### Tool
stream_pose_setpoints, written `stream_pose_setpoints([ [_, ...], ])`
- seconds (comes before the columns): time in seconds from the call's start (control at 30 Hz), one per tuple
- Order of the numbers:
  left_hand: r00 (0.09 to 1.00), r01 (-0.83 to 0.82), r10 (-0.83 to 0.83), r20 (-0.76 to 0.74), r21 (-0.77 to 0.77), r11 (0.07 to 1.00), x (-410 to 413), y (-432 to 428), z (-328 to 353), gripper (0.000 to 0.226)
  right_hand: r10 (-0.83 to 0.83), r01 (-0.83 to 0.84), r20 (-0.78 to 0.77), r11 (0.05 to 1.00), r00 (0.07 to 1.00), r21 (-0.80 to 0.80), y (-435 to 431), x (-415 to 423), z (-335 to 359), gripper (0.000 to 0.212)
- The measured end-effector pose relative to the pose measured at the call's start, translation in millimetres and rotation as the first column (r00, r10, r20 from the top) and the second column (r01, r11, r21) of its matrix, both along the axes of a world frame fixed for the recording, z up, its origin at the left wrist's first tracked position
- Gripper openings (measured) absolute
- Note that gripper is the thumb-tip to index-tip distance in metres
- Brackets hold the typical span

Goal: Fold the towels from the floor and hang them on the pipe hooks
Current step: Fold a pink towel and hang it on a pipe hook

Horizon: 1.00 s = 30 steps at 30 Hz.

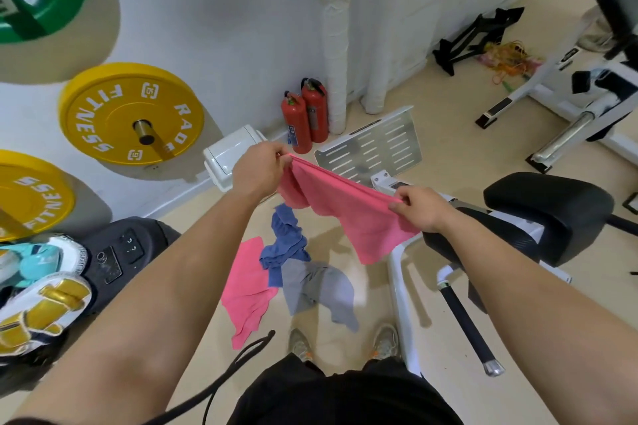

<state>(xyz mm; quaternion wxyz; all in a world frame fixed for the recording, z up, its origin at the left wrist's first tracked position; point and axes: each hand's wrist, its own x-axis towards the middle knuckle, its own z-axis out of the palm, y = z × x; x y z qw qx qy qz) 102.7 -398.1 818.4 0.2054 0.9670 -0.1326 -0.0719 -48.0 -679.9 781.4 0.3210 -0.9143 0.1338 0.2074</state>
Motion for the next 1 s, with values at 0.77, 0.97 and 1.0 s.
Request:
stream_pose_setpoints([
  [0.77,0.901,-0.163,-0.054,-0.43,-0.451,0.878,-57.1,-21.5,-45.3,0.013,0.042,-0.062,0.073,0.953,0.996,0.296,67.3,30.7,26.8,0.04],
  [0.97,0.876,-0.173,-0.097,-0.472,-0.496,0.851,-74.1,-28.4,-40.2,0.011,0.045,-0.08,0.127,0.957,0.991,0.28,67.2,24.8,20.2,0.017],
  [1.0,0.875,-0.176,-0.101,-0.474,-0.505,0.845,-75.9,-29.4,-39.6,0.011,0.041,-0.082,0.15,0.957,0.988,0.279,67.4,24.2,18.4,0.013],
])
